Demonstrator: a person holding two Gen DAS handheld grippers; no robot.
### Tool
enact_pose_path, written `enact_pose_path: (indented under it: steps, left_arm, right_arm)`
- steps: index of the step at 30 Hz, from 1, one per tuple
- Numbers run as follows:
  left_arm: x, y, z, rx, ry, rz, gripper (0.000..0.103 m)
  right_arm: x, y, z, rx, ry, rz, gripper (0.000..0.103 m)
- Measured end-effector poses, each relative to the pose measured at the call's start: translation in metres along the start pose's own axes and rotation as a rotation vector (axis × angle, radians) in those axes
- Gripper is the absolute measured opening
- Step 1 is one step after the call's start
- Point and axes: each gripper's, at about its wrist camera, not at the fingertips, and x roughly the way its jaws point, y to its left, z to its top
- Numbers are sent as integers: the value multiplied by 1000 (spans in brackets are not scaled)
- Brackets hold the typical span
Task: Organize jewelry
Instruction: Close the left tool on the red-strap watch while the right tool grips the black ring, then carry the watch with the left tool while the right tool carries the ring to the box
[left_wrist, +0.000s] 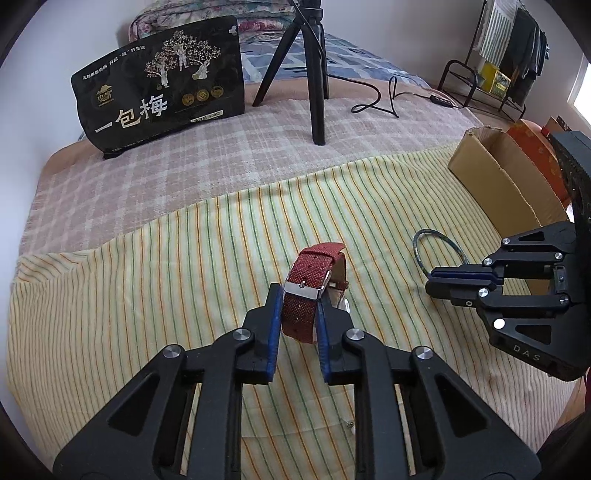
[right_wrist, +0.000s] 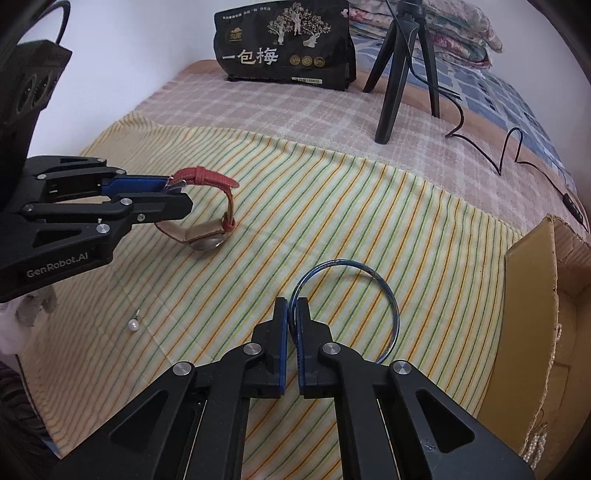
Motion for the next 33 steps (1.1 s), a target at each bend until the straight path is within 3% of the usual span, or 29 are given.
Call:
enact_pose_path:
  steps: [17, 33]
  left_arm:
    - [-39, -9, 6, 8, -89, -4, 14]
    - [-76, -43, 11, 34, -172, -52, 13]
  right_arm:
    - [-51, -14, 4, 71, -113, 26, 2]
    - [-105, -34, -5, 117, -218, 17, 2]
